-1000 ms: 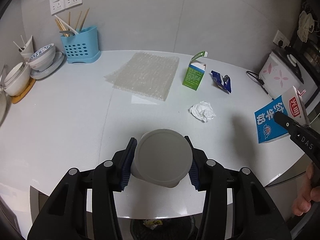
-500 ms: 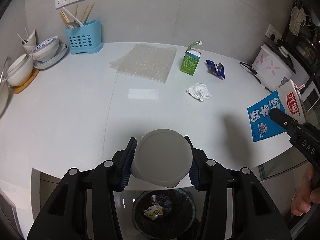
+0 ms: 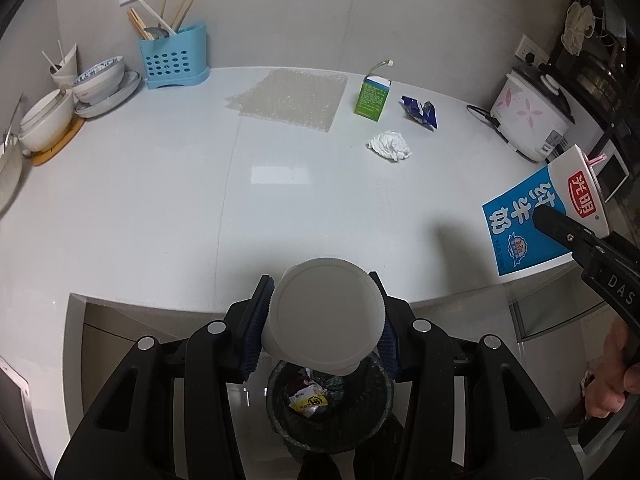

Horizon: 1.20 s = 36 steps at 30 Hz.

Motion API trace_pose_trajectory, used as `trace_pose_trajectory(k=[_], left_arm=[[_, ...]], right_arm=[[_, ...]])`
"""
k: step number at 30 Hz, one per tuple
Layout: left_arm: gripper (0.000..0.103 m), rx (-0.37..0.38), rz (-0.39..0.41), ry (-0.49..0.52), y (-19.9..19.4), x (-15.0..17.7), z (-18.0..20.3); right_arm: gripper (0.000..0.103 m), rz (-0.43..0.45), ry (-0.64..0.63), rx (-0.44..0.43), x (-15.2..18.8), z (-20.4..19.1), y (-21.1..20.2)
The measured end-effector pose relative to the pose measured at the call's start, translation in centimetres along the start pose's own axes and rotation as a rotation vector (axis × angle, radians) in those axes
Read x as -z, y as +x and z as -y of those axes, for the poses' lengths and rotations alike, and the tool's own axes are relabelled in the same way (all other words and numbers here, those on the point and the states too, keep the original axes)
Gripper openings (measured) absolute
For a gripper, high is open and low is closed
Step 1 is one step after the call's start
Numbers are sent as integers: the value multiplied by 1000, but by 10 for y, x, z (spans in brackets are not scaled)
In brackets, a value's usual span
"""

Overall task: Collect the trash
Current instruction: 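Carry the pill bottle and milk carton down over the black trash bin, then open the right tool over the bin to drop the milk carton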

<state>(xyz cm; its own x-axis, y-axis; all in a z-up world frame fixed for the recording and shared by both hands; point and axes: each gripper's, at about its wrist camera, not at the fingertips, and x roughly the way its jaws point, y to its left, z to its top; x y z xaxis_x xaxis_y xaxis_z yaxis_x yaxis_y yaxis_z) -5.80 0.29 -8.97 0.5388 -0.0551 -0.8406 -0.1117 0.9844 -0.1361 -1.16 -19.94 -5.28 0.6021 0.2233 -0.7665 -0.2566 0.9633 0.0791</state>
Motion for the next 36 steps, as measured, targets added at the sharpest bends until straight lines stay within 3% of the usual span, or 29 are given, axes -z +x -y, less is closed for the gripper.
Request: trace_pose_trajectory(k=[9,19,36], left_arm=[[46,8,-37,20,-2,38,-2],[46,13,-92,16,17,77,-9],[46,29,-142,-15,81,141,-27]], right_arm=[[38,-49,-13,-84,39,-11,1],[38,-107,-73,-109,85,-29,12],[38,-289,-56,-117,164,-35,86]])
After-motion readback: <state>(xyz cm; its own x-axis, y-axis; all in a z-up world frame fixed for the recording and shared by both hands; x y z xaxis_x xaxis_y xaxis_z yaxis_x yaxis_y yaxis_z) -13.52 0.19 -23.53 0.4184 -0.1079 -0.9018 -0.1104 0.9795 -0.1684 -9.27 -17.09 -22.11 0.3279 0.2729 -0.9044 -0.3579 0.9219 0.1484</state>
